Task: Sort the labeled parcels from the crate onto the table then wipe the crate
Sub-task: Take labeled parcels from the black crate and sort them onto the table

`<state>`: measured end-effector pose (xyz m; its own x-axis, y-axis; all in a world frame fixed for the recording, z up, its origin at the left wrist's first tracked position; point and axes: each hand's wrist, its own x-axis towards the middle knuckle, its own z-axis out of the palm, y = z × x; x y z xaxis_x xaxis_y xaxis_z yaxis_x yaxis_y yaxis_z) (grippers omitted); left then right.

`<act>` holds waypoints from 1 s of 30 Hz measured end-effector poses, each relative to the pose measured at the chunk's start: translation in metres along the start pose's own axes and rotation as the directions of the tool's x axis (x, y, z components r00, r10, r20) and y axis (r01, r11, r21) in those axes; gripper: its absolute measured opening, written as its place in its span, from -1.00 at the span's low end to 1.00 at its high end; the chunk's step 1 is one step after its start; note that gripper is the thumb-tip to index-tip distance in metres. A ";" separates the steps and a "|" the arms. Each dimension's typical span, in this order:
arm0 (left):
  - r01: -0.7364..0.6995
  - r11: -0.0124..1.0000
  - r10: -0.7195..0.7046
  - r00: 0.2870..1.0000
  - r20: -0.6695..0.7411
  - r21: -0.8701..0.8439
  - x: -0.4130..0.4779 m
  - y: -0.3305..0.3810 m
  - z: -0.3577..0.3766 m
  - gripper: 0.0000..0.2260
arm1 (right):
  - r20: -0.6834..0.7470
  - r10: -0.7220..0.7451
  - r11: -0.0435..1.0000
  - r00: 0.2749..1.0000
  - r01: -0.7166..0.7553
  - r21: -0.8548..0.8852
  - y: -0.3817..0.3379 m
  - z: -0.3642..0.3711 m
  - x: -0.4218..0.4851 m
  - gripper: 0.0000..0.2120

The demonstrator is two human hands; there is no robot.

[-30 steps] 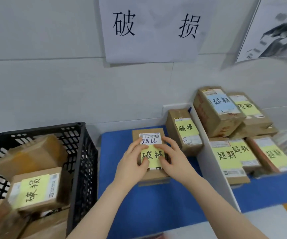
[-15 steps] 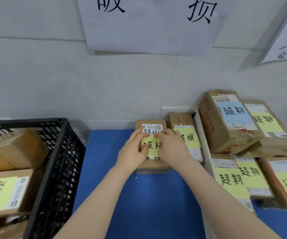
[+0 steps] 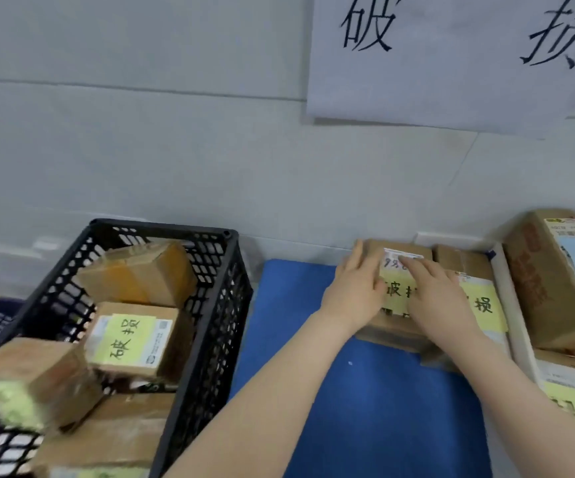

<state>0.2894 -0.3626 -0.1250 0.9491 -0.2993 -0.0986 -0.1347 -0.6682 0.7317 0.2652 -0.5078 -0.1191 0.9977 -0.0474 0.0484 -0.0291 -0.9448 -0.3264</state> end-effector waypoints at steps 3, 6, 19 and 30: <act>-0.014 0.997 0.031 0.970 -0.242 0.070 -0.036 -0.013 -0.061 -0.57 | -0.078 -0.102 0.973 0.992 0.116 0.200 -0.054 0.006 -0.004 -0.44; 0.043 0.970 0.074 0.884 -0.461 0.238 -0.076 -0.051 -0.130 -0.58 | -0.042 -0.208 0.919 0.977 0.210 0.334 -0.122 0.026 -0.008 -0.50; 0.463 0.871 -0.351 0.822 -0.449 0.166 -0.166 -0.239 -0.248 -0.53 | 0.180 -0.451 0.822 0.874 0.328 0.466 -0.299 0.111 -0.024 -0.59; 0.303 0.831 -0.101 0.908 -0.408 0.467 -0.212 -0.229 -0.238 -0.66 | 0.433 -0.458 0.884 0.776 0.450 0.127 -0.345 0.161 -0.037 -0.52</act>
<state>0.1866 0.0159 -0.1109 0.9911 0.0737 0.1113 0.0422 -0.9640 0.2627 0.2478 -0.1281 -0.1603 0.8144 0.5362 -0.2222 0.4312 -0.8152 -0.3868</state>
